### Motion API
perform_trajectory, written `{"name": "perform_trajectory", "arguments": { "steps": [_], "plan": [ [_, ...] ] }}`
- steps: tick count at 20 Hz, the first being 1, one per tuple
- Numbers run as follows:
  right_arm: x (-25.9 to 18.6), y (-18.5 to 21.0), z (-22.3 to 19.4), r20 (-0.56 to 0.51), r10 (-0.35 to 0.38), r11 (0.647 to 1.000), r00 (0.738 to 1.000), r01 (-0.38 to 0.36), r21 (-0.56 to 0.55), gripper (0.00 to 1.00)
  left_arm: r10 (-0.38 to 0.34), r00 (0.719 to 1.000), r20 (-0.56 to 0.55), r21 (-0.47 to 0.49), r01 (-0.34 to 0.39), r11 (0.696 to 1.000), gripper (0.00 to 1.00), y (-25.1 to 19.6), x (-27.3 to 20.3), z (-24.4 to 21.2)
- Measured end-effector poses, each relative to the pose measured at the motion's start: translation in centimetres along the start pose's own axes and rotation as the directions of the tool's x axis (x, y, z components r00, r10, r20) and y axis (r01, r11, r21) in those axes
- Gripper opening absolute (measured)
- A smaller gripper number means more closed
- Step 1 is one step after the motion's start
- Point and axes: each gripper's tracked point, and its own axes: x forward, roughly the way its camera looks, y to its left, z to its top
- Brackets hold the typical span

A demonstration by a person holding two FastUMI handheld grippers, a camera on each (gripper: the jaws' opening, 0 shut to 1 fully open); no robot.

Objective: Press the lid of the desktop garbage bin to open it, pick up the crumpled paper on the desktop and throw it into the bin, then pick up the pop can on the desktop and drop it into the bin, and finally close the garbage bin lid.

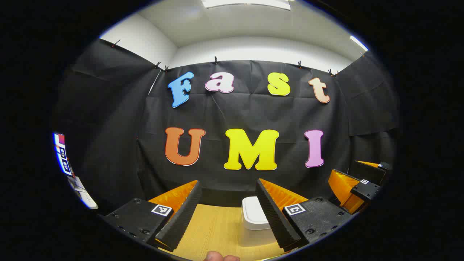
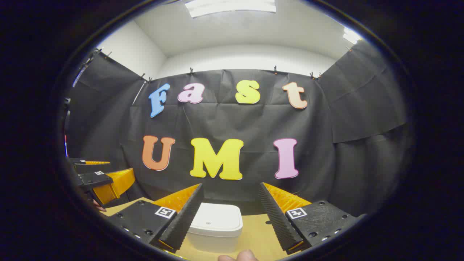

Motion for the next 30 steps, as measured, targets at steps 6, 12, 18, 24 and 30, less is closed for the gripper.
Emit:
{"name": "perform_trajectory", "arguments": {
  "steps": [6,12,18,24,30],
  "plan": [
    [1.0,-1.1,-0.9,-0.029,-0.015,1.000,0.999,0.016,0.019,0.95,-0.027,0.999,-0.018,0.021,0.028,0.999,0.96,-1.4,0.7,-0.3],
    [1.6,-1.6,-1.5,-0.046,-0.012,1.000,0.999,0.013,0.026,0.97,-0.038,0.999,-0.037,0.039,0.040,0.998,0.97,-2.7,1.5,-1.0],
    [2.2,-1.8,-1.8,-0.057,-0.007,0.999,0.998,0.009,0.035,0.95,-0.023,0.999,-0.043,0.046,0.025,0.999,0.97,-2.4,1.5,-1.5],
    [2.5,-1.0,-2.6,-0.078,0.021,0.999,0.997,-0.019,0.035,0.95,-0.008,0.999,-0.045,0.051,0.010,0.999,0.97,-2.0,1.5,-1.6],
    [3.1,-0.3,-4.3,-0.131,0.041,0.999,0.991,-0.037,0.034,0.95,0.007,0.999,-0.050,0.055,-0.004,0.998,0.97,-1.5,1.1,-1.5]
  ]
}}
